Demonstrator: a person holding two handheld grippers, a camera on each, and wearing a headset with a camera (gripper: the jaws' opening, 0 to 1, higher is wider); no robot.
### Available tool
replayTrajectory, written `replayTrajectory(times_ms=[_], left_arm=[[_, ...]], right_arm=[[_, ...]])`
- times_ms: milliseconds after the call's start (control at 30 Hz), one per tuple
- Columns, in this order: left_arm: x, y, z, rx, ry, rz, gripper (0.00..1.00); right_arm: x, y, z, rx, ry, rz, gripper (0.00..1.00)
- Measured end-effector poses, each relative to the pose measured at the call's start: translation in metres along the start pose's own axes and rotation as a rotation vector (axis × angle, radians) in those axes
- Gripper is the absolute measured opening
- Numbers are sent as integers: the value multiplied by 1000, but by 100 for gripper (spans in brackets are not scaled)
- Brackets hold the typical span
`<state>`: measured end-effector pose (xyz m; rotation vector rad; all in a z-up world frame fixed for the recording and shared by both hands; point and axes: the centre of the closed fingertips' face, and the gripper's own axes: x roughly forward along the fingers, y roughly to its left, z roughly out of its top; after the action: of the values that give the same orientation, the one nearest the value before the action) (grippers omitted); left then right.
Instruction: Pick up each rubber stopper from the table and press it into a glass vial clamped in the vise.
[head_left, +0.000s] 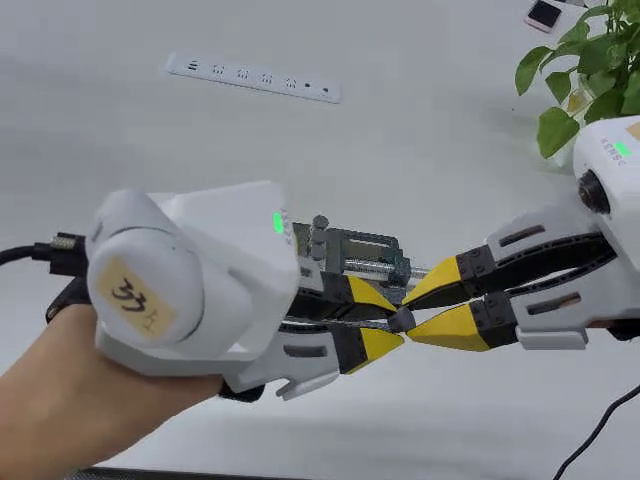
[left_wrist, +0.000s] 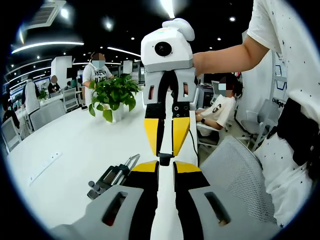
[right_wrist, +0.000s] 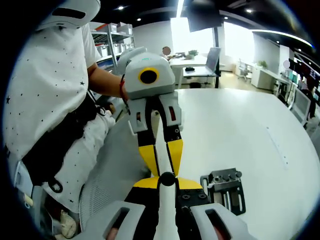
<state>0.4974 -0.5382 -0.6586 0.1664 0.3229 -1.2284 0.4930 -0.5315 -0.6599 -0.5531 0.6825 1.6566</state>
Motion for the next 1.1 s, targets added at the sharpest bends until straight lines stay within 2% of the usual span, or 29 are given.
replayTrajectory(times_ms=[267,533,767,900,1100], left_arm=[[-18,20,-14,-35,-7,72,21],[-38,43,-36,-52,5,147,35],[-50,58,-54,-53,8,175,49],[-55,66,-65,-52,3,189,61],[-59,72,-79,-52,-2,179,78]], right_arm=[[1,-15,2,15,24,-22,5],[9,-36,7,27,47,-60,5],[20,-58,10,47,69,-100,5],[28,-74,8,69,92,-123,5],[43,-92,3,94,139,-142,5]])
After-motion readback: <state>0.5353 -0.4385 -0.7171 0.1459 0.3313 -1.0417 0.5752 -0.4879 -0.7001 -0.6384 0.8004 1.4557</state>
